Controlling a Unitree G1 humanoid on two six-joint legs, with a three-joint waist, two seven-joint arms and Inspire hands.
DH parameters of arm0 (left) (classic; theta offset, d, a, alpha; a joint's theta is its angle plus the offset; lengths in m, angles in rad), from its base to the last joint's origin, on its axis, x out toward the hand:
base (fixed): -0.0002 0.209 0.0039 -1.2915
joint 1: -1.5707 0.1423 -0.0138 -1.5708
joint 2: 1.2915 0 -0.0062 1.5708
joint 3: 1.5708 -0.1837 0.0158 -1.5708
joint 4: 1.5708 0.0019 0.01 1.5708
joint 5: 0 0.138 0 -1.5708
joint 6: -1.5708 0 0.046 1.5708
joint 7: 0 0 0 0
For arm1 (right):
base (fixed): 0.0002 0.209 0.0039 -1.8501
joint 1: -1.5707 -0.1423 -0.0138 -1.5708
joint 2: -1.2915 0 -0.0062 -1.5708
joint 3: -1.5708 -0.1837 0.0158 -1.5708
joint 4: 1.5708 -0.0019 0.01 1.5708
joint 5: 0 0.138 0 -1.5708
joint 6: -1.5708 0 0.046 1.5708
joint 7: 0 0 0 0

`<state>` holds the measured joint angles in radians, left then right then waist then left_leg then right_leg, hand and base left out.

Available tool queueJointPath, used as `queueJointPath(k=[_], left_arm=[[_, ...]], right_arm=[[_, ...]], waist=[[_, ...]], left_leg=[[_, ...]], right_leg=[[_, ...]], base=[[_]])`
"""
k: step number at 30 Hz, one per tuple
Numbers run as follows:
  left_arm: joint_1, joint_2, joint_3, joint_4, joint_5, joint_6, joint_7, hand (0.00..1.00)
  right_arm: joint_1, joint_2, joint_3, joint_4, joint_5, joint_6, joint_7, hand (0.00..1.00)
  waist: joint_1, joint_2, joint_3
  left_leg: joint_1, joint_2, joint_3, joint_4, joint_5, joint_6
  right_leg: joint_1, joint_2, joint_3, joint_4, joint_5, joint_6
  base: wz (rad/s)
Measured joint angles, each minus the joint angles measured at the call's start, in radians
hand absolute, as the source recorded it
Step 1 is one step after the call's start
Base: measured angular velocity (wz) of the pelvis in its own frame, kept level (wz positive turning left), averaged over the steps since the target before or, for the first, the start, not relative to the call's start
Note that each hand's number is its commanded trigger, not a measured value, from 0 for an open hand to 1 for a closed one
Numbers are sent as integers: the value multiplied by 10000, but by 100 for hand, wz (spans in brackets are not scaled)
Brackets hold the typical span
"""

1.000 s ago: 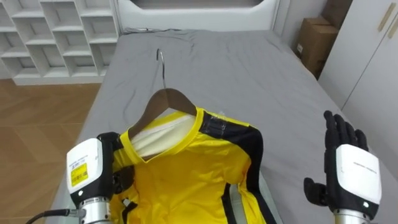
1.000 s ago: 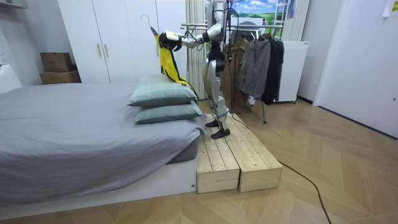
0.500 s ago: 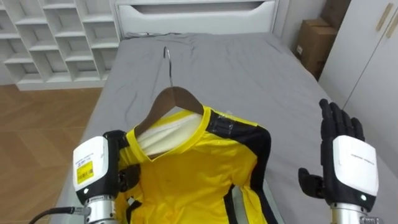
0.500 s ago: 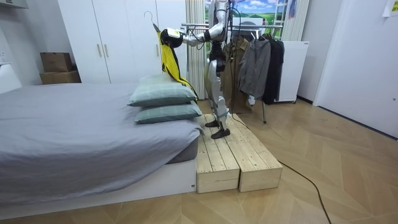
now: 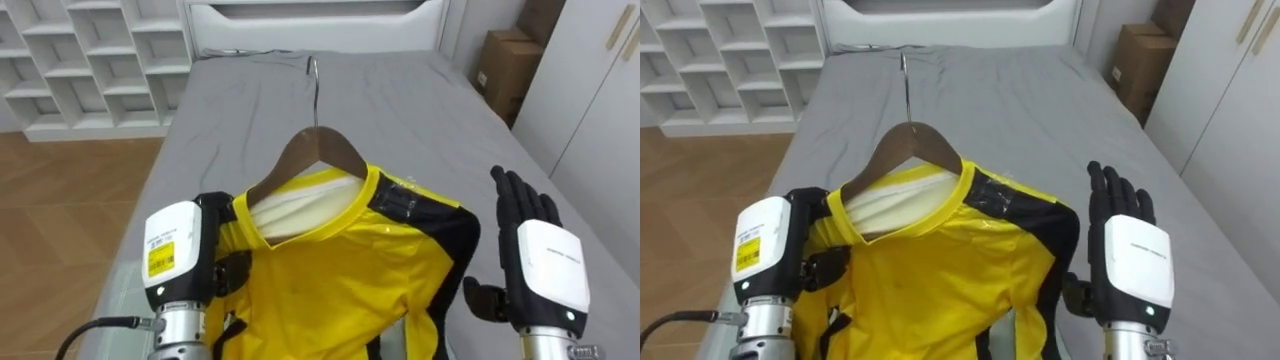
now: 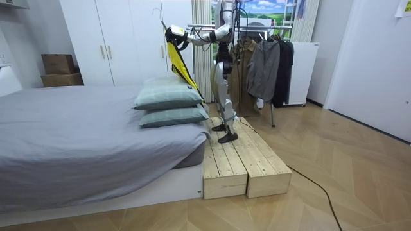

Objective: Hang clothes

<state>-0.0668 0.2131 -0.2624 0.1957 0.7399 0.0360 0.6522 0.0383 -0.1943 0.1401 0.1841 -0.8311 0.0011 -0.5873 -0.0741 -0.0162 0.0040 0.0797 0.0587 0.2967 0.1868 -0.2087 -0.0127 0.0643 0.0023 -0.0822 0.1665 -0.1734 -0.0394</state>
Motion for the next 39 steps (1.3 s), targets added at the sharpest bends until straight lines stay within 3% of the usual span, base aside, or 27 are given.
queueJointPath(k=[12, 20, 29, 33, 39], left_arm=[[2, 124, -338, -277, 719, -128, 0, 100], [2, 214, -608, -277, 780, -552, -147, 100], [1, 223, -601, -277, 803, -722, -354, 100], [-1, 199, -563, -277, 819, -725, -358, 100], [-1, 219, -545, -275, 817, -679, -331, 100]], right_arm=[[-2, -1, 2, 3, 266, -250, -140, 0], [-15, -5, 0, 8, 236, -564, -141, 0], [-410, -5, 43, 122, -54, -565, -115, 0], [-808, -6, 50, 166, -63, -564, -115, 0], [-1161, -8, 268, 740, -61, -533, -123, 0]], waist=[[3, 49, 27], [-2, 51, 28], [84, 20, 53], [140, -72, 111], [255, -86, 118]], left_leg=[[-71, -8, 9, -35, 0, 0], [25, -3, 8, -95, 0, 0], [6, -24, -1, -177, 0, 0], [-20, -29, 1, -171, 0, 0], [-45, -33, -25, -170, 1, 0]], right_leg=[[-105, 36, -5, 19, -4, 7], [-57, 20, -2, 28, -3, 8], [-111, 53, -18, 24, -3, 9], [-125, 56, -16, 0, -6, 14], [-137, 52, -42, 17, -9, 18]], base=[[0], [0], [0], [0], [1]])
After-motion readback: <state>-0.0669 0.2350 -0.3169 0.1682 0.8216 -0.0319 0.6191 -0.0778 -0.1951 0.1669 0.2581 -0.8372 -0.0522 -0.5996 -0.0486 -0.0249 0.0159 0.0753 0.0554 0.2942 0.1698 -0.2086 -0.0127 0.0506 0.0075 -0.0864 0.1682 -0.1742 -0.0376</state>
